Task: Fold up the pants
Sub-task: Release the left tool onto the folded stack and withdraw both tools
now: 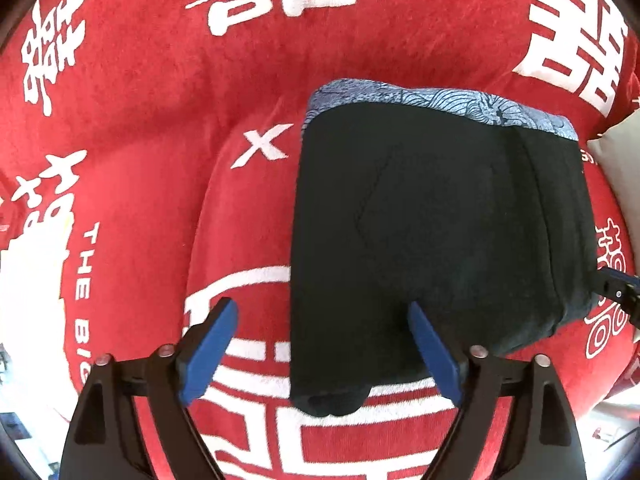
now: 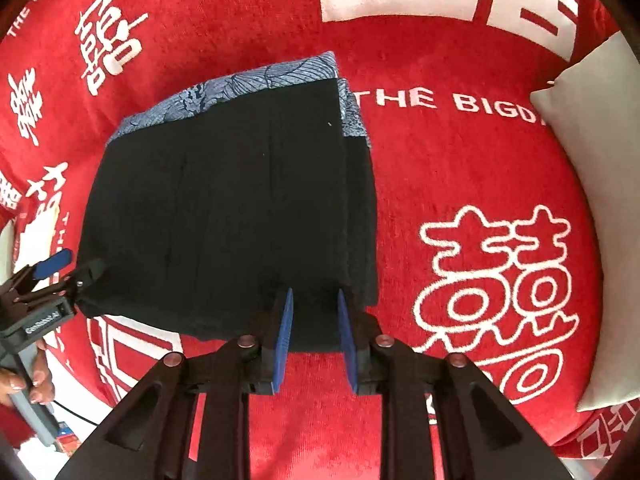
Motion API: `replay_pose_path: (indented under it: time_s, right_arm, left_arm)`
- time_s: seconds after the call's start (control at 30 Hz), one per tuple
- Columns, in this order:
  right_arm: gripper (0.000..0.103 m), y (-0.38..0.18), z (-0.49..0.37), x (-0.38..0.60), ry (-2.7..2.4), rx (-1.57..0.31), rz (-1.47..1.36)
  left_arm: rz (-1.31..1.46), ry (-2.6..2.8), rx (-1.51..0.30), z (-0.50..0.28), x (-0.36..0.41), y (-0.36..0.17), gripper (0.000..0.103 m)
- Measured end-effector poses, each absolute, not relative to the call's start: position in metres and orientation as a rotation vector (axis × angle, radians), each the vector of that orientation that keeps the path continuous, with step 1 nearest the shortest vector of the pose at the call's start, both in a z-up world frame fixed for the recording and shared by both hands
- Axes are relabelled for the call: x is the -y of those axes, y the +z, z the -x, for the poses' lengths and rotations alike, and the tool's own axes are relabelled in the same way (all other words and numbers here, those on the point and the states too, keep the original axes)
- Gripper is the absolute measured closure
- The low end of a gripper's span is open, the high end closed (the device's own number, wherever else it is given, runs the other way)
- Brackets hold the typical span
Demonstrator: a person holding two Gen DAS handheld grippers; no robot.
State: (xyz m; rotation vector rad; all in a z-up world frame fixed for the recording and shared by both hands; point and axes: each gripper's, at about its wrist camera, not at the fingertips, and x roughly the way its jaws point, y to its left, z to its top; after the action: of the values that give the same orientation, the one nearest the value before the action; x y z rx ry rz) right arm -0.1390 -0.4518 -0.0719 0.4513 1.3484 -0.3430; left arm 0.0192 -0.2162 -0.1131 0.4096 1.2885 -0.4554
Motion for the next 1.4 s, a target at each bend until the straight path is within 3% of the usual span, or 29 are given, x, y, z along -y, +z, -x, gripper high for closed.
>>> replay_pose_path:
  time_s: [0.17,0.33,0.5,0.7,1.4]
  right_arm:
    - [0.077,-0.066,0.141,0.452,-0.367,-1.369,-0.479]
    - [0.061,-0.055,0.149,0.451,-0.392,-1.384,-0.488]
    - [0.039,-0.042,0.152,0.44,-0.382,-1.39,-0.494]
    - [0.024,-0.028,0.155,0.426,-0.386,-1.392,-0.495]
    - [0.02,0.015,0.177,0.395,-0.416,-1.406,-0.507]
  left_arm:
    - [-0.427,-0.449,-1.326,-0.015,0.215,-0.108,0.015]
    - [-0.448,-0.447,-1.355,-0.01,0.215,-0.101,0.015]
    - [-0.456,-0.45,-1.373,-0.005,0.213,-0.092,0.015]
    - [-0.467,-0.455,-1.384,0.003,0.212,-0.079,0.015]
    - [-0.489,-0.492,-1.389,0.032,0.203,-0.026,0.015]
